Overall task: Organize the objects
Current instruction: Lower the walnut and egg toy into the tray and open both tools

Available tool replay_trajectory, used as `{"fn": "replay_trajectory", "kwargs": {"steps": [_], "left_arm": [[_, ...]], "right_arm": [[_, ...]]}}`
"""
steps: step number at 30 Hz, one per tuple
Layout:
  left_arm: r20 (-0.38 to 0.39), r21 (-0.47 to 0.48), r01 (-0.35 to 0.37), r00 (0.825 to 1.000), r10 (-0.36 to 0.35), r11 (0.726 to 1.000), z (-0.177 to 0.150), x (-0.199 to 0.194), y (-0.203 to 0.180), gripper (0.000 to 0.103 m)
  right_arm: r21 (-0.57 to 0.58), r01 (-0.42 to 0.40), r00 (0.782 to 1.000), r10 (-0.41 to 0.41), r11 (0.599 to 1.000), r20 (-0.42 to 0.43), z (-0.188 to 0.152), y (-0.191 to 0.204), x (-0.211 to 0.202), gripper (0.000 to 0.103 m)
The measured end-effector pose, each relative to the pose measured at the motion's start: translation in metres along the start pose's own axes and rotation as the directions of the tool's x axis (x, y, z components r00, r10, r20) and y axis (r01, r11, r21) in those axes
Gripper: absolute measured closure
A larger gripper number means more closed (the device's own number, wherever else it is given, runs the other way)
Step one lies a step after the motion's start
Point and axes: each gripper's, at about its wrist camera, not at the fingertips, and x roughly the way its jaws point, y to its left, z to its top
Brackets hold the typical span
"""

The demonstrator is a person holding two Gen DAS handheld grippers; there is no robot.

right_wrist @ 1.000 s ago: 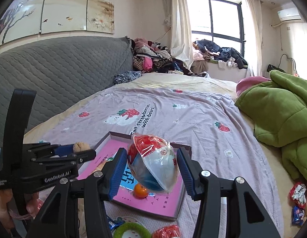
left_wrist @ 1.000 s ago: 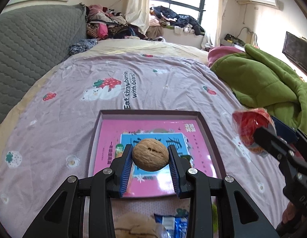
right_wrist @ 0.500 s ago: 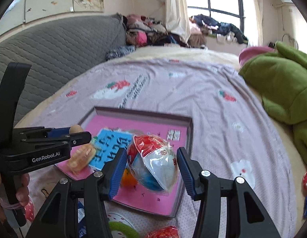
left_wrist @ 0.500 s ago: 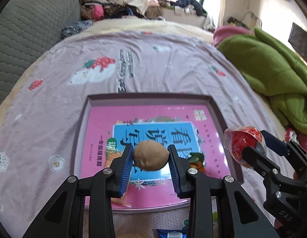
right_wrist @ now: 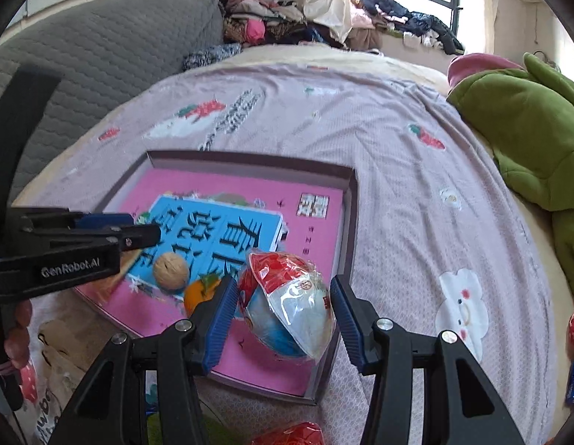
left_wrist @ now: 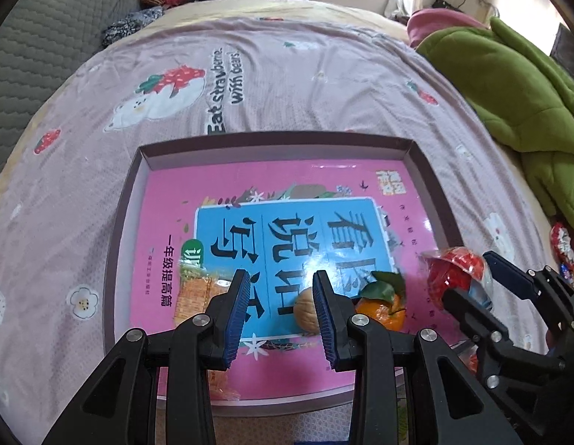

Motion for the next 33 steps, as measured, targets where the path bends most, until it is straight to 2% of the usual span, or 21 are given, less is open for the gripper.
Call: {"fn": "replay_trajectory", "kwargs": {"steps": [4, 10, 25, 28, 30, 33], "left_arm": [[-0.008, 0.012, -0.009, 1.000, 0.009, 1.000, -0.001, 0.003, -0.002, 0.067], [-0.019, 0.009, -0.011, 1.000, 0.012, 1.000, -0.001, 0.003, 0.000, 0.067], [-0.065, -0.002, -0.010, 0.998, 0.010, 1.000, -0.008, 0.006, 0.002, 0.067], [-0.061, -0.009, -0.005, 0.998, 0.005, 1.000, -0.010, 0.003, 0.003, 0.060], [-0.058, -0.015, -0.003, 0.998, 0.002, 1.000, -0.010, 0.001, 0.004, 0.051], [-0.047, -0.025, 0.006, 0.999, -0.007, 1.000, -0.012, -0.004, 0.006, 0.047]], "right_arm": [[-0.038, 0.030, 0.998, -0.032, 0.999, -0.047, -0.005, 0.007, 0.012, 0.051], [-0.078, 0.056, 0.996, -0.061, 0.995, -0.058, -0.007, 0.014, 0.015, 0.051], [-0.078, 0.026, 0.997, -0.031, 0.997, -0.069, -0.005, 0.020, 0.013, 0.050], [-0.087, 0.032, 0.997, -0.038, 0.996, -0.062, -0.005, 0.024, 0.009, 0.050], [-0.092, 0.034, 0.998, -0.039, 0.995, -0.055, -0.004, 0.025, 0.007, 0.050], [-0.092, 0.039, 0.998, -0.042, 0.995, -0.039, -0.002, 0.026, 0.002, 0.050]]}}
